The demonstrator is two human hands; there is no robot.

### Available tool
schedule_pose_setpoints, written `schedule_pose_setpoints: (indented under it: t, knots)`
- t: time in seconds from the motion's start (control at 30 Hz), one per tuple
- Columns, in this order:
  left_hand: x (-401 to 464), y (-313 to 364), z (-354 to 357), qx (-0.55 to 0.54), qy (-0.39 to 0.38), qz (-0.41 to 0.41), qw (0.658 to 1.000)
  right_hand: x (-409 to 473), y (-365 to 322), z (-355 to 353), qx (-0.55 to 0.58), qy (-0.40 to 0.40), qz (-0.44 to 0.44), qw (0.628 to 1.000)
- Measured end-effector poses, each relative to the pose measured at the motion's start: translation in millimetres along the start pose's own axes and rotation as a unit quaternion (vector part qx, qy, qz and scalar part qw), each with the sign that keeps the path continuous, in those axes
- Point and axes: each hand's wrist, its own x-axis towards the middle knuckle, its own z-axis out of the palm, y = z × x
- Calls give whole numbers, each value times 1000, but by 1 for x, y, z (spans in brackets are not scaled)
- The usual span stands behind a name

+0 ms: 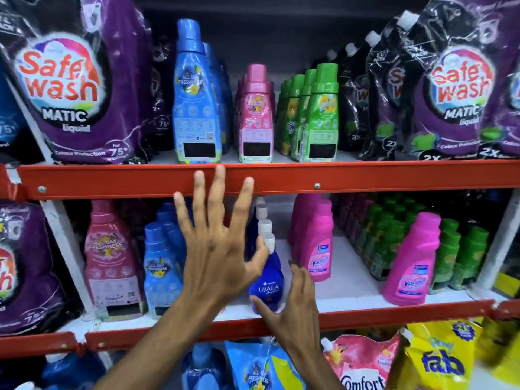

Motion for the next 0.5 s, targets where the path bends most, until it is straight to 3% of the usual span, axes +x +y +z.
schedule_pose_setpoints:
  t: [0.2,0.37,0.5]
  knots:
    - [-50,57,35,-115,-124,102,980,2,43,-49,-56,93,-35,994]
    - [-80,91,68,-111,-272,133,947,13,91,-90,-113,134,36,984]
    - [-97,106,87,-90,-348,137,923,24,124,-111,-119,163,111,973]
